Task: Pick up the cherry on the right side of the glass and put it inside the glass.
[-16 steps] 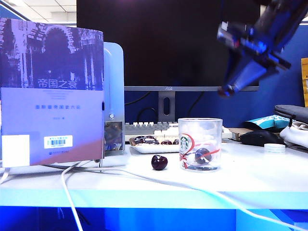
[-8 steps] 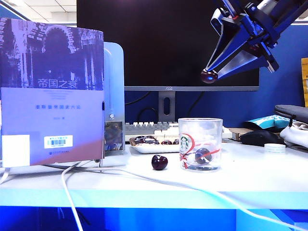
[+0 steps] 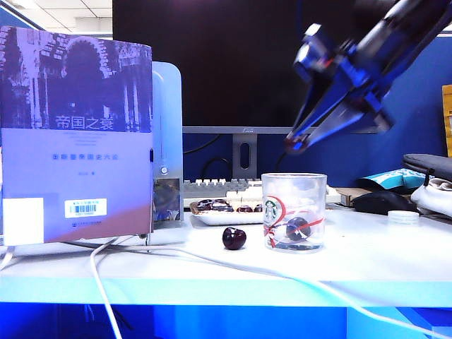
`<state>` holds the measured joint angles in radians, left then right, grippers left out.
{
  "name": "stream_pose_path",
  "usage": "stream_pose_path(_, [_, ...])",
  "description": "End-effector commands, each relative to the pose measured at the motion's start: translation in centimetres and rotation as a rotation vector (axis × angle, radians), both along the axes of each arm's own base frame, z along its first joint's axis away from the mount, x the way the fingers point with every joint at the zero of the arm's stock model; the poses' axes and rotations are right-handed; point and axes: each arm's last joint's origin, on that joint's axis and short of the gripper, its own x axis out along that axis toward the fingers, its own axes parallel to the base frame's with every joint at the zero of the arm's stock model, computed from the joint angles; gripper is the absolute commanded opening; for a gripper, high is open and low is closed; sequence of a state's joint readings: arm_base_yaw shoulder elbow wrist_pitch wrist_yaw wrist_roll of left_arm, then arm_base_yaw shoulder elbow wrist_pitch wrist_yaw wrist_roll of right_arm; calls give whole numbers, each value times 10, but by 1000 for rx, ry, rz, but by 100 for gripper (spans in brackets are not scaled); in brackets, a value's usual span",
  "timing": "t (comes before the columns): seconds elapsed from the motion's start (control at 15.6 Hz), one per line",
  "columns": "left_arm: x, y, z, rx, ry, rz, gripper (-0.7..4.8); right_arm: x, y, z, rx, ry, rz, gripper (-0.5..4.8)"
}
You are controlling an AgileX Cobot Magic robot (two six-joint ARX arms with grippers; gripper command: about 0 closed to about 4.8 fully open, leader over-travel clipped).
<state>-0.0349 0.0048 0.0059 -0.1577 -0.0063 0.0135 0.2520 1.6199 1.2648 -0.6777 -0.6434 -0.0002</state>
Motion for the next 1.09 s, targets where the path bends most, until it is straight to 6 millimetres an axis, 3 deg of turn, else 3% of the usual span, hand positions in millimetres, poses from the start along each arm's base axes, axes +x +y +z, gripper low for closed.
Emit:
stream_pose_path(0.06, [0,0,-1,4,10,-6,-5,9,6,-15,-45,8,-9,139])
stream_pose_path(0.13, [0,0,-1,4,10,-6,-5,10,6,-17,-54,11,-14,143])
stream_pose_path(0.26, [0,0,-1,4,10,-6,-5,11,6,-17,-63,8,-19,312])
stream_pose_path(0.51, [0,0,-1,4,10,-6,-5,11,6,-16,-57,5,-17,312])
stream_pose_path(0.64, [0,0,-1,4,10,-6,-5,14,7,-6,-48,-27,-18,306])
stream_pose_path(0.77, [0,0,-1,4,10,-6,-5,19,8,13,-36,-71,-20,193])
stream_pose_path(0.84, [0,0,-1,4,10,-6,-5,20,9,26,-27,-101,-21,24])
stream_pose_path(0.9, [0,0,-1,4,10,-6,-5,20,8,44,-18,-144,-24,-1])
stream_pose_path(1.09, [0,0,-1,4,10,-6,-5,2,3,101,11,-316,-45,-1])
